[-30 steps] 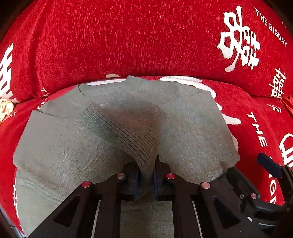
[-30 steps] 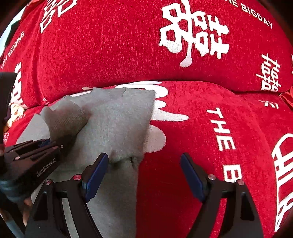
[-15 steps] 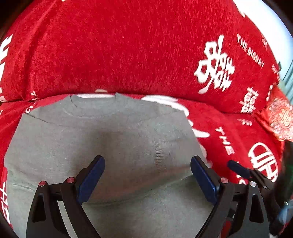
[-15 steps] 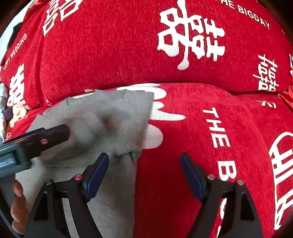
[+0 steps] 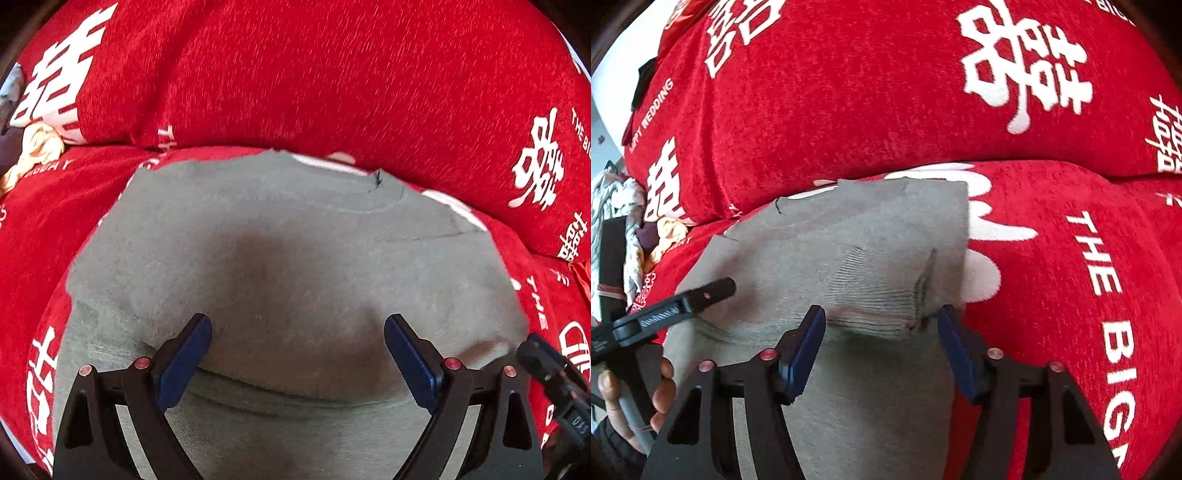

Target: Fold small clothes

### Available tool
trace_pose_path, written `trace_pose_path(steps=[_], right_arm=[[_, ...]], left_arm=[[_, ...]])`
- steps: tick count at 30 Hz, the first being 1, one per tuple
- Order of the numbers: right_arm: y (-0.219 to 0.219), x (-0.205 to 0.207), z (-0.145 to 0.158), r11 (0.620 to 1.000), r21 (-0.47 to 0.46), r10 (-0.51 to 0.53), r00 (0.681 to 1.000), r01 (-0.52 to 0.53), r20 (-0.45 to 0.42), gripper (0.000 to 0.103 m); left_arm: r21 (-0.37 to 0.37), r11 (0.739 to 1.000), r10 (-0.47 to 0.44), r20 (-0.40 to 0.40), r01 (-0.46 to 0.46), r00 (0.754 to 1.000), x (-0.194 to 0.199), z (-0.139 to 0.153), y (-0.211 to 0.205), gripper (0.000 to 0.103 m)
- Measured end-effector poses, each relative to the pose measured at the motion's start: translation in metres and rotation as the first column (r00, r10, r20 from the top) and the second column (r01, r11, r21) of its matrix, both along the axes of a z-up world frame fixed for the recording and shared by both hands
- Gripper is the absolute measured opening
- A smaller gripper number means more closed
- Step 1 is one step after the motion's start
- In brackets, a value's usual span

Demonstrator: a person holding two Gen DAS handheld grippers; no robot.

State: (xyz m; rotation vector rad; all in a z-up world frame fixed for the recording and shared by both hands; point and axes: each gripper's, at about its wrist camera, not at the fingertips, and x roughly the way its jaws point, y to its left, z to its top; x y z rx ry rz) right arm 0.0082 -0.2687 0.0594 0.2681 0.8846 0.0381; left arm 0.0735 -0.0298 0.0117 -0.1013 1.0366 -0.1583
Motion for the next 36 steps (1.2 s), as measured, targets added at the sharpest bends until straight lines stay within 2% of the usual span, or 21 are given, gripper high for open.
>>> trace_pose_path(steps=[2, 4, 6, 11, 16, 17, 18, 19, 21, 26, 28, 30, 32, 36], right_arm=[[-0.001, 0.003, -0.002, 1.0, -0.004, -0.001, 1.0, 0.001, -0.003, 0.062], [-0.004, 0.006, -0.004, 1.0, 0.021, 0.001, 1.0, -0.001, -0.005, 0.054], [-0.008, 0.009, -0.007, 0.999, 0.048, -0.001, 1.0, 0.001, -0.007, 0.05], [-0.017, 0.015, -0.011, 0.992, 0.121, -0.021, 1.0, 0.022, -0.007, 0.049], [-0.011, 0.021, -0.012, 0.995, 0.096, -0.018, 1.0, 0.019, -0.013, 0.049], [-0.008, 0.023, -0.013, 0.998, 0.068, -0.012, 1.0, 0.013, -0.021, 0.046], [-0.005, 0.024, -0.013, 0.999, 0.029, -0.015, 0.999, 0.015, -0.033, 0.022], [-0.006, 0.024, -0.012, 1.0, 0.014, -0.015, 0.999, 0.016, -0.044, 0.008], [-0.007, 0.019, -0.004, 1.0, 0.022, -0.013, 1.0, 0.013, -0.023, 0.007], [0.002, 0.002, 0.02, 0.998, -0.066, 0.014, 0.999, -0.01, 0.05, 0.005], [0.0, 0.006, 0.015, 0.996, -0.088, 0.007, 0.999, -0.004, 0.04, 0.004], [-0.008, 0.014, -0.004, 0.995, -0.09, -0.033, 0.999, 0.031, -0.018, 0.004], [-0.012, 0.016, -0.015, 0.995, -0.086, -0.05, 0.998, 0.047, -0.037, 0.004], [-0.007, 0.01, -0.015, 0.991, -0.129, -0.047, 0.999, 0.045, -0.013, 0.004]], left_arm=[[0.029, 1.0, -0.011, 0.017, 0.01, 1.0, -0.002, -0.004, -0.003, 0.095], [0.064, 0.998, -0.026, 0.032, 0.024, 0.999, -0.005, -0.005, -0.008, 0.095], [0.089, 0.995, -0.04, 0.043, 0.036, 0.998, -0.006, -0.008, -0.011, 0.095], [0.075, 0.996, -0.042, 0.058, 0.037, 0.997, -0.007, -0.009, -0.007, 0.095], [0.065, 0.997, -0.042, 0.079, 0.037, 0.996, -0.01, -0.01, -0.004, 0.096], [0.061, 0.997, -0.042, 0.08, 0.037, 0.996, -0.01, -0.011, -0.003, 0.096], [0.062, 0.997, -0.043, 0.08, 0.038, 0.996, -0.009, -0.011, -0.004, 0.096], [0.063, 0.997, -0.044, 0.08, 0.039, 0.996, -0.009, -0.011, -0.004, 0.096], [0.065, 0.997, -0.043, 0.078, 0.038, 0.996, -0.009, -0.01, -0.004, 0.096], [0.06, 0.997, -0.044, 0.076, 0.039, 0.996, -0.012, -0.007, -0.004, 0.096], [0.075, 0.996, -0.047, 0.074, 0.042, 0.996, -0.013, -0.008, -0.007, 0.096], [0.091, 0.994, -0.062, 0.068, 0.056, 0.996, -0.013, -0.009, -0.011, 0.096], [0.095, 0.993, -0.081, 0.062, 0.074, 0.995, -0.015, -0.007, -0.012, 0.096], [0.097, 0.993, -0.08, 0.081, 0.072, 0.994, -0.015, 0.004, -0.003, 0.096]])
